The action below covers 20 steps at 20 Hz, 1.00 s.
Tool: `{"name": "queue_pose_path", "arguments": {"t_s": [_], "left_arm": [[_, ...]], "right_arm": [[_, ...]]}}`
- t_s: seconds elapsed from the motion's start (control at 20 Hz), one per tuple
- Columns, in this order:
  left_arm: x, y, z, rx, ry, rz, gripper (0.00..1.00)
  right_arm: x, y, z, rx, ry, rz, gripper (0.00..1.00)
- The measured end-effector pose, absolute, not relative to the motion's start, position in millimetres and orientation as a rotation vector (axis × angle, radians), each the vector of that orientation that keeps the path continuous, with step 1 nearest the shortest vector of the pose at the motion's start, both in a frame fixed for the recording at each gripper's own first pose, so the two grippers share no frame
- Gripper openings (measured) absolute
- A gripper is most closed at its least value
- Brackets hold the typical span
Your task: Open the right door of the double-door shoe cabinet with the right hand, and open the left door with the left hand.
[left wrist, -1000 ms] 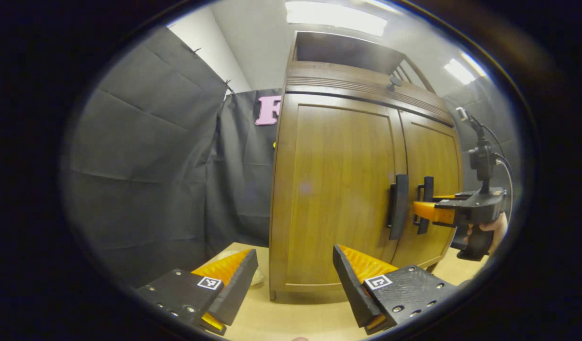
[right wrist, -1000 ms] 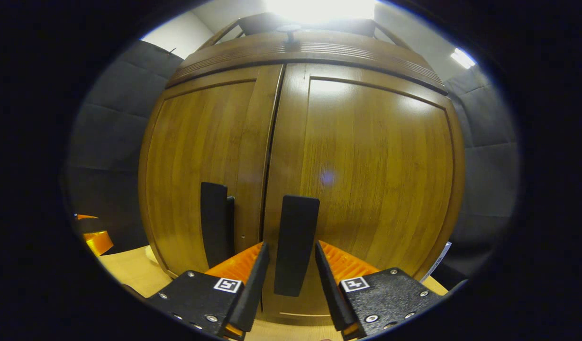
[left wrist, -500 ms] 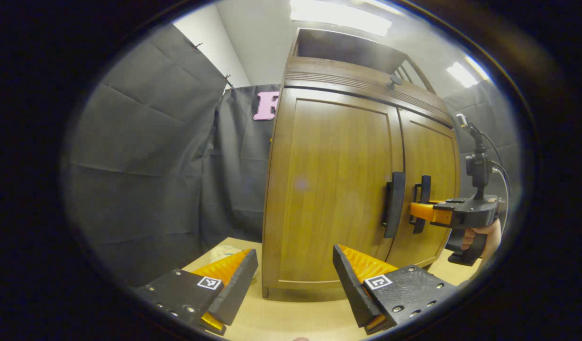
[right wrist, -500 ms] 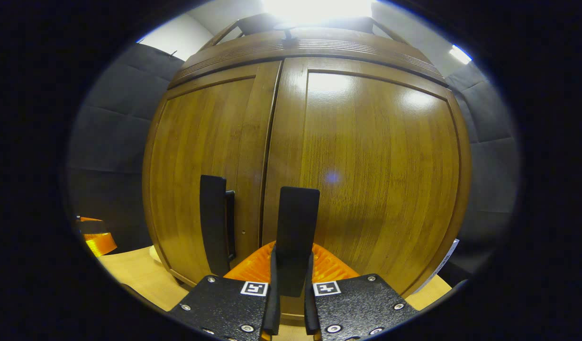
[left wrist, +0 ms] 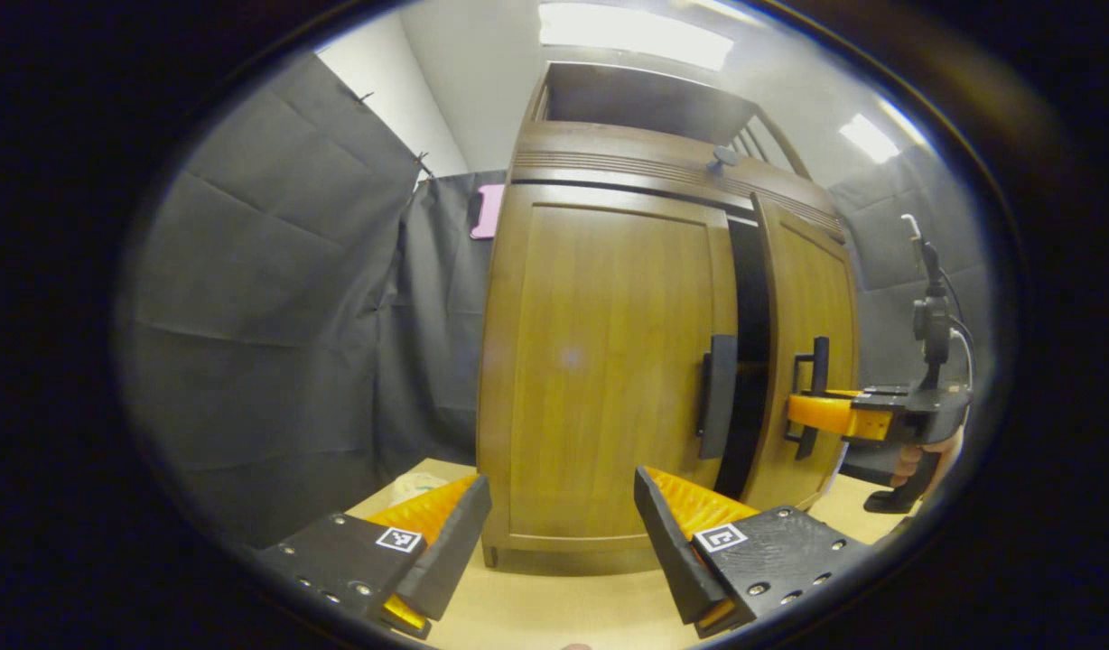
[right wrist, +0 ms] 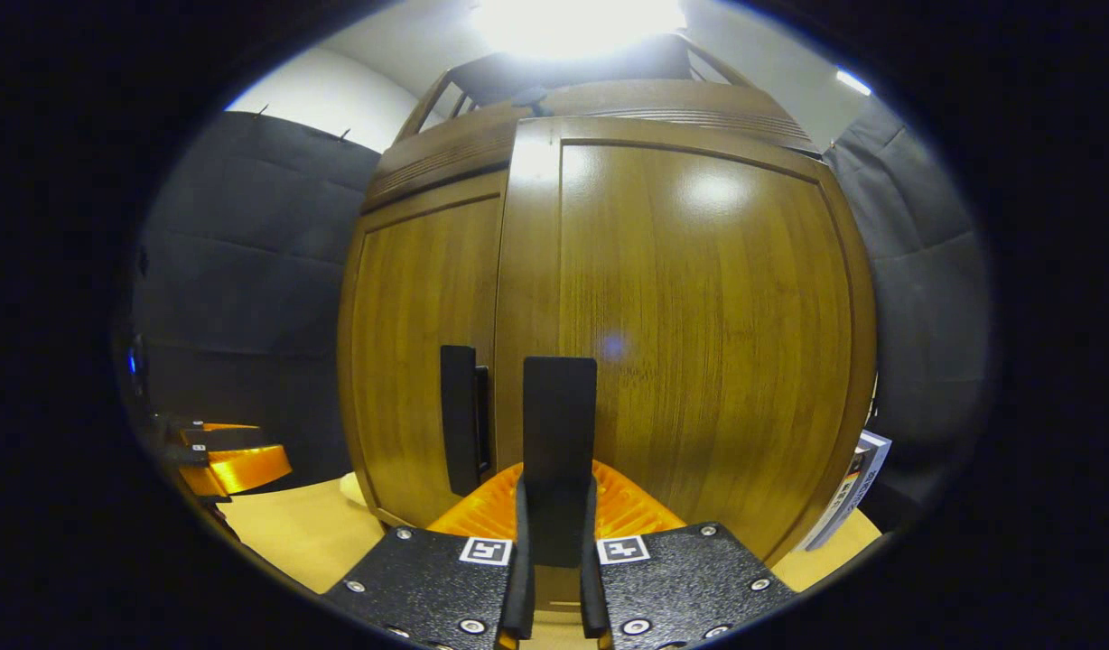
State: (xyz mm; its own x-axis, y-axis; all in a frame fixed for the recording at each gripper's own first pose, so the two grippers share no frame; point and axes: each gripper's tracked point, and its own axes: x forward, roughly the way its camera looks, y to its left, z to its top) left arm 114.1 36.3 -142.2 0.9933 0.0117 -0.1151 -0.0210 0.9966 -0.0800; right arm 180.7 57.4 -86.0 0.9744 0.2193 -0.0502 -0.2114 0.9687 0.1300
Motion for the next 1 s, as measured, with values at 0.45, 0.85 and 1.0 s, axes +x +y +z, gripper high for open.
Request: {"name": "queue_pose_path", "arguments": {"t_s": [0.45, 0.85, 1.0], "left_arm": [[117.4, 26.8, -131.5, -0.031, 0.077, -0.015, 0.96], [111.0, 16.6, -135.7, -0.038, 0.085, -0.011, 0.96], [104.0, 8.1, -137.2, -0.059, 0.097, -0.026, 0.96]], "right_arm": [[118.3, 31.8, -73.0, 0.165, 0.043, 0.319, 0.2], [63.9, -11.7, -70.1, 0.187, 0.02, 0.277, 0.2], [52.1, -28.4, -71.0, 0.207, 0.016, 0.252, 0.2]]}}
